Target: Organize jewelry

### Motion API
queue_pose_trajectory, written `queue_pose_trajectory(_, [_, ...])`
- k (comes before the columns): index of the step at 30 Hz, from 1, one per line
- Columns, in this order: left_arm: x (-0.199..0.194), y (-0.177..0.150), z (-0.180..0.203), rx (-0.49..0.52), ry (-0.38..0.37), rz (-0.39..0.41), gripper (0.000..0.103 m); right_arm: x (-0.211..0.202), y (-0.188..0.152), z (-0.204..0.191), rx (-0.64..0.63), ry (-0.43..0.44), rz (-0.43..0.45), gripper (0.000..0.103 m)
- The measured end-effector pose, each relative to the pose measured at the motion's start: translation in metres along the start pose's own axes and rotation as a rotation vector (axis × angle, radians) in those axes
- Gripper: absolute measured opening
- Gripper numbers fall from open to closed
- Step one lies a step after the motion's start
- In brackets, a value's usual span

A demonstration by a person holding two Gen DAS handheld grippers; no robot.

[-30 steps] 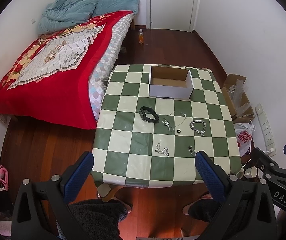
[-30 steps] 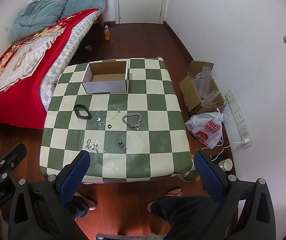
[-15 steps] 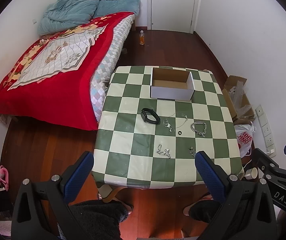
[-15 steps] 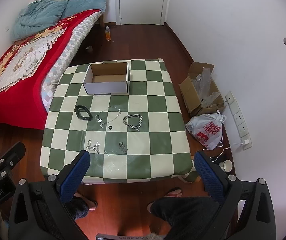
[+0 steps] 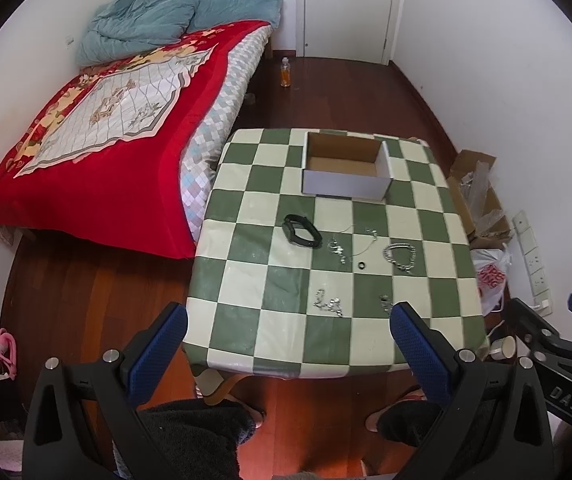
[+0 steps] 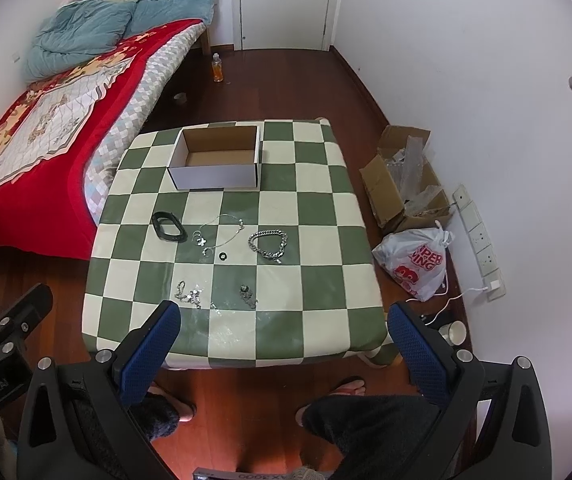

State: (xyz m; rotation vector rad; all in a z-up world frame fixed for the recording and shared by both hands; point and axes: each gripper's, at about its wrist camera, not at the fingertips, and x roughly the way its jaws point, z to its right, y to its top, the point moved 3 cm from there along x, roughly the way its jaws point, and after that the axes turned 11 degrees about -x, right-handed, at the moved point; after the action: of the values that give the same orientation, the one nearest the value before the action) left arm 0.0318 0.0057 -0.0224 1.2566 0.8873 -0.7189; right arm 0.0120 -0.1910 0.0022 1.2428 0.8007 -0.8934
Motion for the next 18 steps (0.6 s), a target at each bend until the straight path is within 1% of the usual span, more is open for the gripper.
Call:
queue_pose_trajectory(2, [0.012,0.002,-0.002,-0.001,0.022,-0.006,0.103,0.008,0.001,0.000,0.003,0.005,-0.009,0.103])
queue_pose_trajectory(4, [0.039,0.007,-0.005,-0.001,0.069,-0.022,0.103,0.021,0.002,-0.001,0.011,0.012,-0.026,0.103])
queue_pose_trajectory(6, [0.059,0.006,-0.008,0.001,0.089,-0.038,0.103,0.041,0.002,-0.001,0.028,0.031,-0.051,0.103])
queue_pose_trajectory(7, [0.079,0.006,-0.008,0.005,0.104,-0.065,0.103,0.054,0.001,-0.002,0.032,0.035,-0.065,0.103])
queue_pose_trajectory(8, [0.087,0.004,-0.008,0.008,0.108,-0.078,0.103,0.066,0.001,-0.003,0.034,0.042,-0.081,0.103])
queue_pose_trajectory(10, [0.121,0.000,-0.007,0.020,0.129,-0.129,0.103,0.093,0.000,-0.006,0.036,0.045,-0.113,0.103])
queue_pose_trajectory(13, [0.161,-0.008,-0.005,0.042,0.158,-0.186,0.103,0.137,-0.005,-0.014,0.023,0.044,-0.168,0.103])
queue_pose_trajectory(14, [0.179,-0.013,-0.005,0.051,0.171,-0.220,0.103,0.154,-0.007,-0.017,0.014,0.040,-0.191,0.103])
queue_pose_trajectory(18, [0.220,-0.026,-0.007,0.047,0.188,-0.305,0.103,0.215,-0.018,-0.023,0.022,0.084,-0.284,0.103])
